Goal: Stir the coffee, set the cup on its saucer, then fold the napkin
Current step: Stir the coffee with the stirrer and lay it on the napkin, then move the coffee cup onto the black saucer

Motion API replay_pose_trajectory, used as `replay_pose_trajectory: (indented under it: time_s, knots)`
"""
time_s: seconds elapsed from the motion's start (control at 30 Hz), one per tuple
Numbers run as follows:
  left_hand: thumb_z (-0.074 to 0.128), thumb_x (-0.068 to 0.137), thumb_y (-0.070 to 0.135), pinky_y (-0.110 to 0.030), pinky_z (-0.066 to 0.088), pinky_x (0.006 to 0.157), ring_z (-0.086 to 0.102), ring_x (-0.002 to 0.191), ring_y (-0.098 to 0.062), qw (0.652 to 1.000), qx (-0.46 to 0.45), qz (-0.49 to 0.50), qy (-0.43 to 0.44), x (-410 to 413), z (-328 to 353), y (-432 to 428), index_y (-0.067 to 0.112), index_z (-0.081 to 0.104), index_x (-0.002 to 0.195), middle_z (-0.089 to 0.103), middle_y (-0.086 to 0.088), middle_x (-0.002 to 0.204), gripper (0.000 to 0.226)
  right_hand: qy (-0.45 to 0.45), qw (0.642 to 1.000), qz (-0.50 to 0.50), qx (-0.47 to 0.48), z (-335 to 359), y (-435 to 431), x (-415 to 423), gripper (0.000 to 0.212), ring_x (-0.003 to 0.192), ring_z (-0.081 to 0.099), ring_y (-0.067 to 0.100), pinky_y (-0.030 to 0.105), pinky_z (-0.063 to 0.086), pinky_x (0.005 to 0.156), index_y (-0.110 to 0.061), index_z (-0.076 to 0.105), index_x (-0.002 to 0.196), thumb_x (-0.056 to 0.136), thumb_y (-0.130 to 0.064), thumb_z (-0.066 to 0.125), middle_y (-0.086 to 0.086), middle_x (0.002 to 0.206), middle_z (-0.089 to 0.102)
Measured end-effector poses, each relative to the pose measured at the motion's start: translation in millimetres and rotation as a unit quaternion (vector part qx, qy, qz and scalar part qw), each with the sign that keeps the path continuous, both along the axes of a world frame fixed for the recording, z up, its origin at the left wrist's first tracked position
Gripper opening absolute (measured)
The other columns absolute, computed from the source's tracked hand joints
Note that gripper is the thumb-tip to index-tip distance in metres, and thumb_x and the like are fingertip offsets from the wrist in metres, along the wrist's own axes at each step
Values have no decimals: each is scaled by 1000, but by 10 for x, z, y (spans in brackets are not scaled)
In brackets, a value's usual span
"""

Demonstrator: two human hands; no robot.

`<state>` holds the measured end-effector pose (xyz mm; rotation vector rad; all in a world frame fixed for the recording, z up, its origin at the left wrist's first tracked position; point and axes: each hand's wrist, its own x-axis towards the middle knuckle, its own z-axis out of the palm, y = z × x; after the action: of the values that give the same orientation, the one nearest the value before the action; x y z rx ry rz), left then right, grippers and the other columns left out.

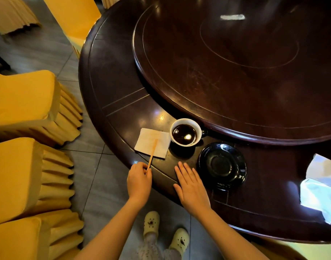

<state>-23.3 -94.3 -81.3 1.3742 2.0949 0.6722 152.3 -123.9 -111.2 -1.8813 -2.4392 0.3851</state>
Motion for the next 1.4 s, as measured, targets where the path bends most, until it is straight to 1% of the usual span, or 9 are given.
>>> replay_pose_trajectory:
  time_s: [0.43, 0.57, 0.77, 0.9, 1.03, 1.1, 1.2, 1.27, 1.4]
  knots:
    - [61, 85, 14, -28, 46, 64, 53, 70, -14, 998, 57, 13, -28, -69, 204, -64, 13, 60, 85, 55, -3, 79, 1, 3, 1000, 4, -7, -2, 1, -2, 55, 137, 33, 21, 31, 5, 113, -13, 37, 140, 92, -41, 32, 7, 147, 39]
    - [60, 86, 16, -29, 42, 65, 55, 75, -19, 1000, 8, 0, 3, -22, 124, 167, 11, 61, 87, 53, -3, 83, 5, 5, 1000, 5, -13, 8, -3, -2, 55, 138, 32, 21, 32, 5, 113, -13, 37, 140, 93, -40, 32, 7, 148, 38]
    - [59, 88, 19, -36, 48, 70, 57, 80, -23, 996, -38, -51, 58, -10, 15, 232, 9, 59, 95, 57, -8, 92, 12, 16, 1000, 8, -7, -1, 4, 7, 55, 138, 31, 20, 32, 5, 113, -12, 37, 140, 93, -40, 32, 8, 148, 38]
    - [61, 86, 19, -36, 50, 71, 56, 84, -22, 995, -23, -68, 71, -19, 40, 164, 10, 59, 100, 57, -8, 94, 17, 65, 998, 1, -5, 13, 6, 22, 55, 140, 25, 18, 31, 7, 117, -14, 35, 141, 92, -39, 34, 6, 150, 35]
    - [69, 77, 13, -40, 51, 66, 57, 85, -29, 974, 63, -152, 154, 146, 18, 35, 6, 60, 101, 61, -13, 92, 27, 155, 986, -33, -57, 200, 99, -6, 47, 142, 20, 16, 35, 17, 118, -15, 40, 139, 94, -28, 41, 3, 152, 31]
    - [73, 71, 12, -41, 51, 61, 58, 79, -30, 960, 80, -179, 199, 293, 5, -17, 7, 60, 100, 61, -12, 89, 32, 184, 978, -60, -78, 372, 187, 0, 37, 138, 29, 15, 30, 23, 113, -15, 51, 130, 96, -24, 44, 2, 146, 41]
    - [69, 70, 14, -39, 48, 61, 57, 76, -28, 948, 93, -211, 217, 498, -17, -80, 10, 59, 94, 60, -9, 85, 26, 244, 961, -120, -42, 682, 327, 113, 26, 109, 57, 15, 28, 44, 94, -16, 65, 113, 95, -22, 47, 2, 117, 65]
    - [58, 74, 18, -36, 47, 65, 56, 78, -26, 944, 107, -237, 204, 597, -64, -117, 12, 58, 95, 59, -7, 87, 21, 299, 938, -176, -4, 865, 481, 256, 22, 95, 62, 17, 30, 48, 85, -14, 68, 106, 94, -19, 50, 3, 105, 69]
    - [41, 85, 29, -35, 49, 87, 58, 106, -25, 929, 99, -308, 178, 756, -174, -138, 12, 56, 114, 60, -8, 115, 37, 252, 943, -218, 5, 930, 978, 654, 31, 101, 59, 23, 34, 44, 87, -13, 56, 123, 94, -20, 47, 7, 115, 64]
